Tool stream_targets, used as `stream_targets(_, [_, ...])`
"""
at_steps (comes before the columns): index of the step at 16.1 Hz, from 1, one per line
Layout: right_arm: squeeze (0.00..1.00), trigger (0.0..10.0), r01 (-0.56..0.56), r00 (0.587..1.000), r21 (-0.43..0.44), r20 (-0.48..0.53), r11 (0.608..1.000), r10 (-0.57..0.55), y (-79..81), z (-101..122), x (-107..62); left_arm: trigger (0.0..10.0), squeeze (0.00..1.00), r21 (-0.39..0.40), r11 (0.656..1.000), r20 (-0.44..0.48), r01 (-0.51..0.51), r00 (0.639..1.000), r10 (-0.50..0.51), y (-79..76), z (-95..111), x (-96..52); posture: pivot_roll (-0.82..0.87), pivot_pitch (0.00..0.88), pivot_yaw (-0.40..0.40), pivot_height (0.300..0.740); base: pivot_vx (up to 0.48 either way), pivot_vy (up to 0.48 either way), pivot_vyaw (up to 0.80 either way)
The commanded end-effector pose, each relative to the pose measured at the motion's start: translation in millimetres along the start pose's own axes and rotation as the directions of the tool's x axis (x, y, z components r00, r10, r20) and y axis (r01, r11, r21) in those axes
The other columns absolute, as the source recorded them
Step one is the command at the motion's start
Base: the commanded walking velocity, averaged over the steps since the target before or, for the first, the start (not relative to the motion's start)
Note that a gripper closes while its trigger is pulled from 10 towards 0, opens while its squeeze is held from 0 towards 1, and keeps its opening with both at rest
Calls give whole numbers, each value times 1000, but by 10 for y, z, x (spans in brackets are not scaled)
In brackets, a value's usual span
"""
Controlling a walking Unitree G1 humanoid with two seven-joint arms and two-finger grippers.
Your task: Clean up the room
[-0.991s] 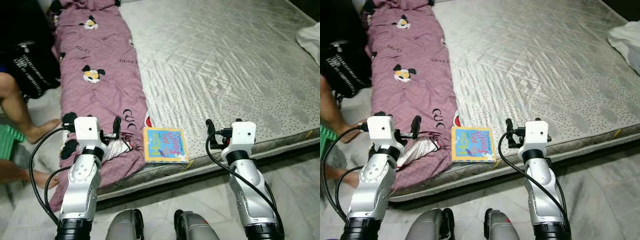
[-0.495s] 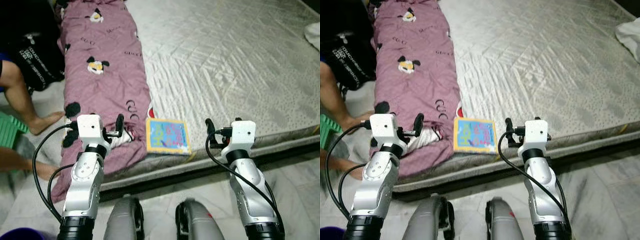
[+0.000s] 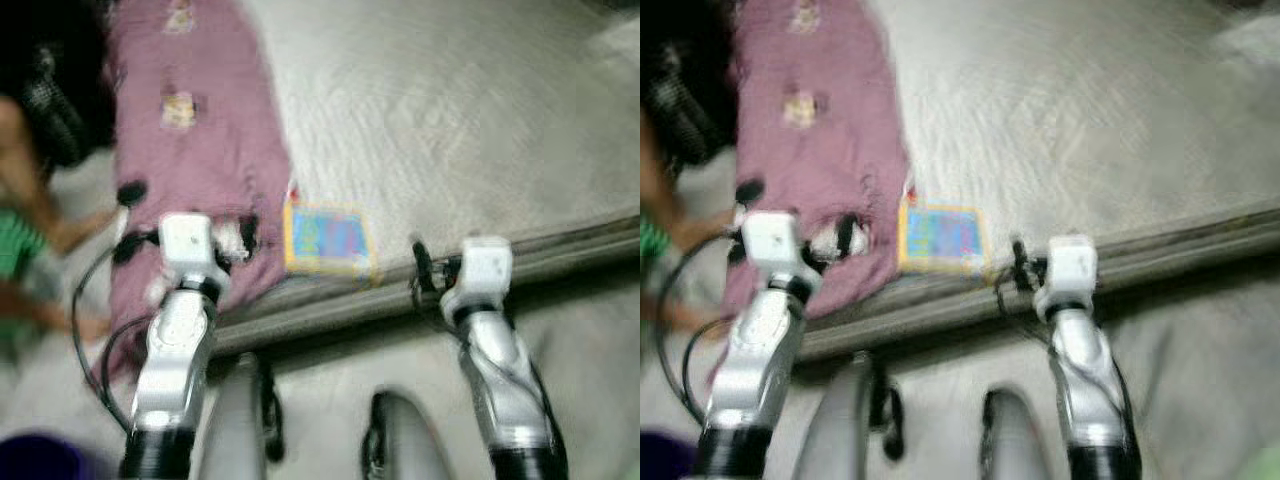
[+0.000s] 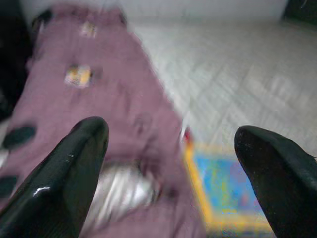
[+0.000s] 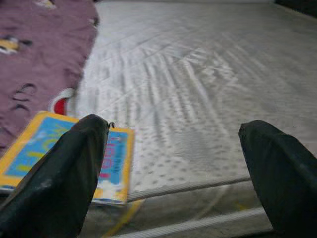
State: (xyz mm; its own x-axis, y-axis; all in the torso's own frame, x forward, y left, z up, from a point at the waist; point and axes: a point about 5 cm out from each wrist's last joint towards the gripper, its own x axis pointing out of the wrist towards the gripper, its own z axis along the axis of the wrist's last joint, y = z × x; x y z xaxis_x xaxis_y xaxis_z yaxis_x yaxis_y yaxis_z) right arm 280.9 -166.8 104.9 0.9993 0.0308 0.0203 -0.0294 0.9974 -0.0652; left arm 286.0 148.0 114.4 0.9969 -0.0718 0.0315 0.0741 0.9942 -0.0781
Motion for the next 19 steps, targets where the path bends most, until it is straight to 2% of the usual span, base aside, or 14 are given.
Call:
stream_targets(1, [0,10000,-12,1000,0,-15,1000,12,18,-32,-26,10000,0,4,1000,5,2,1000,-2,18,24,1,-55,199,47,646,0,0,0])
stream_targets(13, [0,10000,-38,999,-5,-19,999,37,53,-37,-10,10000,0,-30,999,7,11,1000,-11,-3,35,14,-53,201,44,646,0,0,0])
stream_targets(19, [0,10000,-43,999,-2,-23,999,43,57,-37,8,10000,0,-41,999,17,19,1000,-18,-12,55,17,-53,209,43,646,294,0,0])
